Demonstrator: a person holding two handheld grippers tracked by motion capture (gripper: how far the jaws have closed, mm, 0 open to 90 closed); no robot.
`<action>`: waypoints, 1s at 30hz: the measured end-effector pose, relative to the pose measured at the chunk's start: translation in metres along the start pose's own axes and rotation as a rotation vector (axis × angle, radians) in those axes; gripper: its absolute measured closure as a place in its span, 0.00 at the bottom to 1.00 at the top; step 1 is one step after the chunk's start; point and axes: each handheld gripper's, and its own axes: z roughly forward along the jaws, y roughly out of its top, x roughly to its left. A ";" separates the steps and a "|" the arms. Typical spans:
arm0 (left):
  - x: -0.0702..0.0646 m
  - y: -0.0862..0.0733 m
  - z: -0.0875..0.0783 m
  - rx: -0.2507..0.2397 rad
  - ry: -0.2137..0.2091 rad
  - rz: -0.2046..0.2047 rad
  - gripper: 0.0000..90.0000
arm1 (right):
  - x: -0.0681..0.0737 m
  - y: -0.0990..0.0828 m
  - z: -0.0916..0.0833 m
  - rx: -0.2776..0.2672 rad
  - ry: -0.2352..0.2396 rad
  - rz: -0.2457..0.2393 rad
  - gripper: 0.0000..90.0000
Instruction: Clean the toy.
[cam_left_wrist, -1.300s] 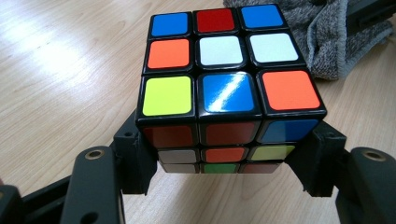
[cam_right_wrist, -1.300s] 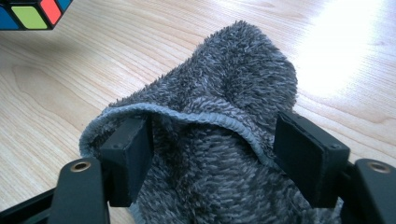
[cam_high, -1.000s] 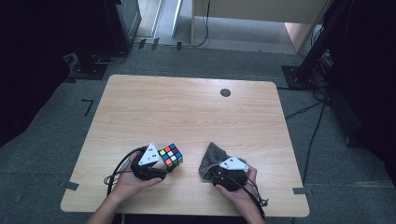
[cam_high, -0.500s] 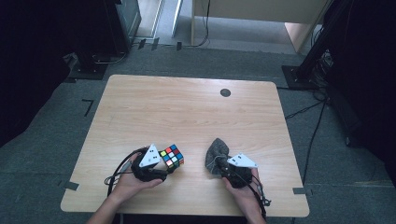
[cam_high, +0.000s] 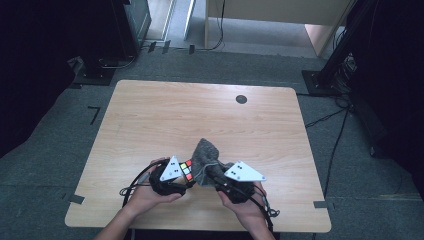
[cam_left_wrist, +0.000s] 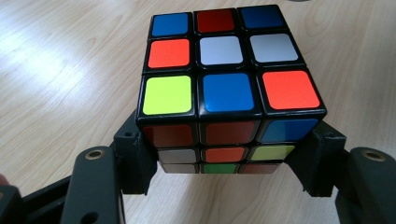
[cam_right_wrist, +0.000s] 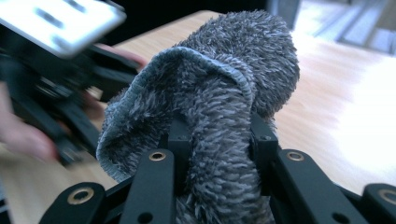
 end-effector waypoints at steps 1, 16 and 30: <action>-0.001 0.001 0.001 0.003 0.001 0.001 0.38 | 0.010 0.006 0.006 0.013 0.004 -0.043 0.78; -0.002 -0.002 -0.003 0.011 0.026 0.001 0.38 | 0.032 0.000 0.035 0.060 0.020 -0.126 0.78; -0.003 -0.002 -0.002 -0.002 0.016 0.003 0.38 | 0.012 -0.004 0.033 0.061 -0.030 -0.085 0.77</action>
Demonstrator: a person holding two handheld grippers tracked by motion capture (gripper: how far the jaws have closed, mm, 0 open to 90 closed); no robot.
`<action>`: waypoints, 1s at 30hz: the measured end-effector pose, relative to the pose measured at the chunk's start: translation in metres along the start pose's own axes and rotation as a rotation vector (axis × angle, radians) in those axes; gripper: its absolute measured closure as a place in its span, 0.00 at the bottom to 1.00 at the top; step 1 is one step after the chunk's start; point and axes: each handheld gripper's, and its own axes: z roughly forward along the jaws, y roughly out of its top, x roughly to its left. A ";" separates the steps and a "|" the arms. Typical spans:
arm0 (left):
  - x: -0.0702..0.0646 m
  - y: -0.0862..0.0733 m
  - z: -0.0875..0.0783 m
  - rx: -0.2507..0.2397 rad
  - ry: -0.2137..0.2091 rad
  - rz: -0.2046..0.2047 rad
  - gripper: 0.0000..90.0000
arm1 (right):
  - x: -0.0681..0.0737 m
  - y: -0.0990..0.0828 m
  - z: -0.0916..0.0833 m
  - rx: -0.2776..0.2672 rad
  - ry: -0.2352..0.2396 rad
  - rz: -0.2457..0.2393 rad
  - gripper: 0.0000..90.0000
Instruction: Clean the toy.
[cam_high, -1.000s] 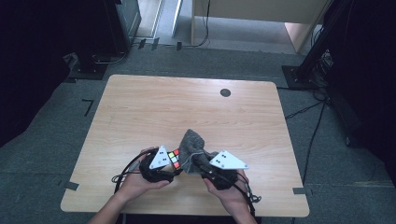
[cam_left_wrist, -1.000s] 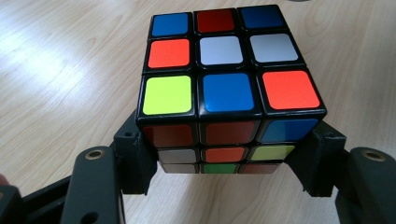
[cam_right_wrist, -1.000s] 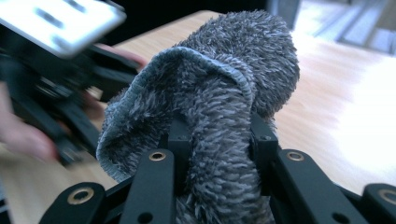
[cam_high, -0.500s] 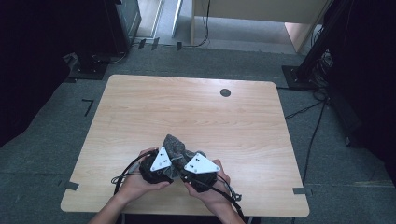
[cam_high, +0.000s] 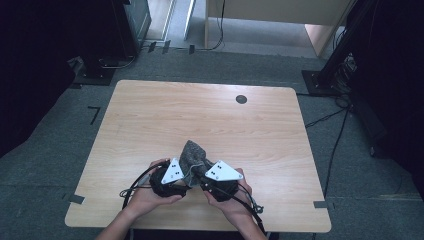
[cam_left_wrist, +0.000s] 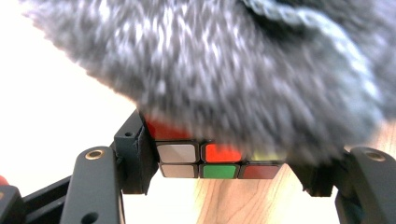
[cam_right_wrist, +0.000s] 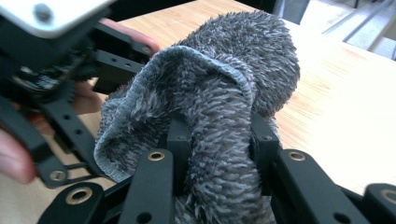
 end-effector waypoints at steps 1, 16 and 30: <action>0.001 0.000 -0.001 -0.001 -0.001 0.000 0.38 | -0.005 -0.001 -0.001 0.003 -0.014 0.013 0.77; 0.006 -0.002 -0.004 -0.007 0.020 -0.014 0.38 | -0.015 0.006 -0.017 -0.044 -0.031 0.049 0.77; 0.001 0.000 -0.006 -0.032 0.019 0.006 0.38 | 0.009 0.005 -0.007 -0.033 0.038 0.007 0.77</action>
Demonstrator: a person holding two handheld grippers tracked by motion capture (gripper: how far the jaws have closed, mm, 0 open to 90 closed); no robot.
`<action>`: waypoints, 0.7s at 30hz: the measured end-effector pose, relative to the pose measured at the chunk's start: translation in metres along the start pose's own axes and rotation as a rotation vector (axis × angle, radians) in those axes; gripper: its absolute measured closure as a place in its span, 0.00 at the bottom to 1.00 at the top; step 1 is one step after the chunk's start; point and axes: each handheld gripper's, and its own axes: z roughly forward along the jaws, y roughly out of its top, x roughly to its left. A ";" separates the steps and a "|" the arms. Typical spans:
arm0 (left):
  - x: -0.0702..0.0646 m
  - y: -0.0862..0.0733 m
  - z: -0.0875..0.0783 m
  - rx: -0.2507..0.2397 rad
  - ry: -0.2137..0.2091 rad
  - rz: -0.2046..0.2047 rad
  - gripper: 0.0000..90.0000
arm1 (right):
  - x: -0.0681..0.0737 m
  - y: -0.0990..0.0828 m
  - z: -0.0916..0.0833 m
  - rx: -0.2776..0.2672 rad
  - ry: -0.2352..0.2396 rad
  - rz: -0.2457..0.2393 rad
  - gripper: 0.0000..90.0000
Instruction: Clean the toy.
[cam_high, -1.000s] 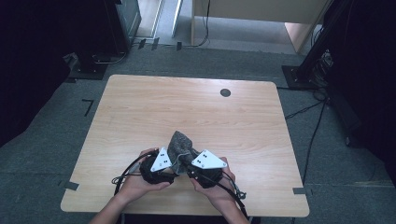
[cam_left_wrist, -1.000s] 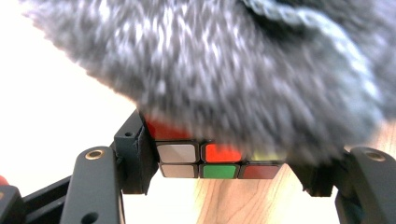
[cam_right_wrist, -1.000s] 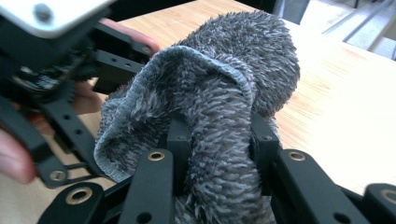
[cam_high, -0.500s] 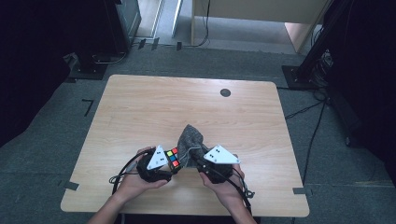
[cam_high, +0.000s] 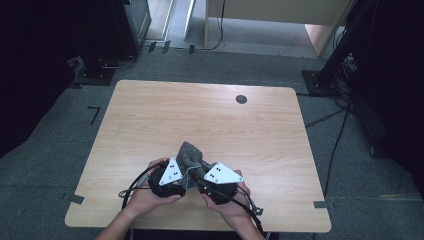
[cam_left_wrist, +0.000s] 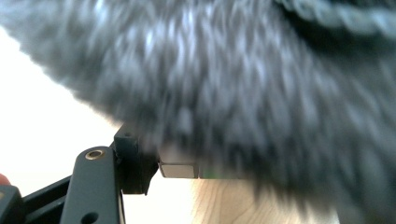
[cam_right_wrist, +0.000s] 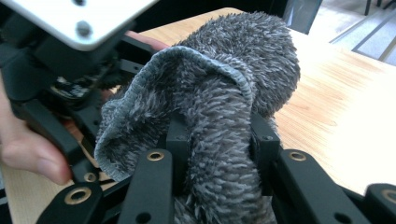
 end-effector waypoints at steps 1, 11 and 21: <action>0.001 0.000 -0.001 -0.002 0.000 -0.001 0.38 | -0.002 0.000 0.000 0.000 -0.009 0.001 0.77; 0.008 -0.001 -0.006 -0.026 0.006 -0.020 0.38 | -0.028 -0.006 -0.007 0.005 -0.088 0.054 0.77; 0.002 -0.001 0.000 -0.014 0.001 -0.002 0.38 | -0.011 0.002 -0.009 -0.021 -0.018 0.051 0.77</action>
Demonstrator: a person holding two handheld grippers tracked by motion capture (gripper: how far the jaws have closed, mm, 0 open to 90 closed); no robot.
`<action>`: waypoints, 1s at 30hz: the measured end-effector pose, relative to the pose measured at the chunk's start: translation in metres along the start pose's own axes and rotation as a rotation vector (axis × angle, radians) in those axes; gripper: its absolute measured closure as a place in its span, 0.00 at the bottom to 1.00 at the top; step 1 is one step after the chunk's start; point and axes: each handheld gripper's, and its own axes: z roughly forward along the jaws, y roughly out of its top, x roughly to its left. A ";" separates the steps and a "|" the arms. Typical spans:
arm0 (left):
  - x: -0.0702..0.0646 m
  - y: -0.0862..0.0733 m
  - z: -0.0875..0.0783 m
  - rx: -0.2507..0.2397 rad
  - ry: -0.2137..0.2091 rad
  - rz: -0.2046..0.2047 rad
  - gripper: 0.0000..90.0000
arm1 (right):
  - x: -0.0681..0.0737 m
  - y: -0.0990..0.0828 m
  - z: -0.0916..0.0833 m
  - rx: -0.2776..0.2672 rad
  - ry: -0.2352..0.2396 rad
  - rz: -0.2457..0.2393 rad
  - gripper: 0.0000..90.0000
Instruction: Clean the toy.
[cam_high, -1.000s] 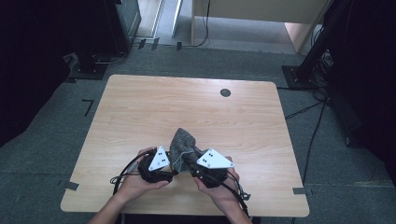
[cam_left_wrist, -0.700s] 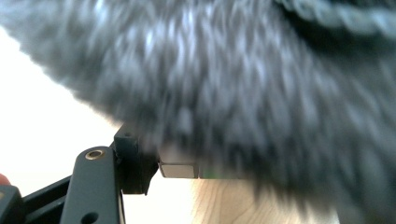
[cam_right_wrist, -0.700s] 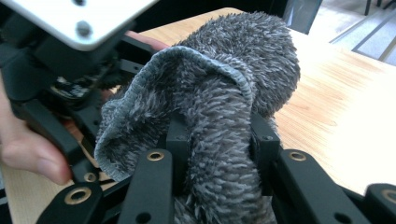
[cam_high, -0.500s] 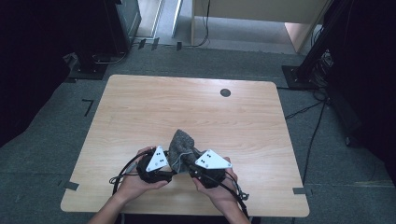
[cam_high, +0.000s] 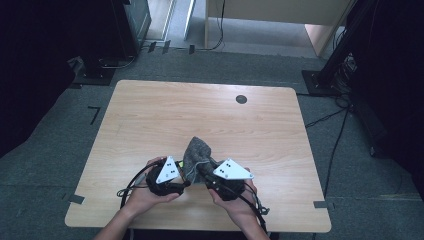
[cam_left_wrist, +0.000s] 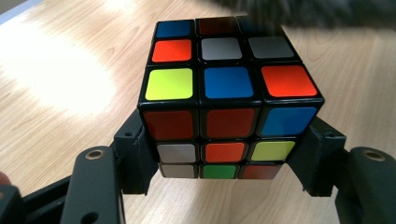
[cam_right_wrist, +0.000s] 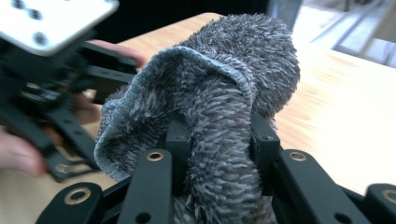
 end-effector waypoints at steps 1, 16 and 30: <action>-0.001 0.000 0.001 -0.001 0.001 0.005 0.38 | 0.003 0.000 0.001 -0.001 0.021 0.003 0.77; -0.002 0.001 -0.001 -0.013 -0.008 0.010 0.38 | -0.009 -0.005 0.004 0.008 -0.004 0.023 0.76; -0.002 0.001 -0.001 -0.018 -0.019 0.003 0.38 | 0.004 0.001 0.000 -0.011 0.031 0.010 0.76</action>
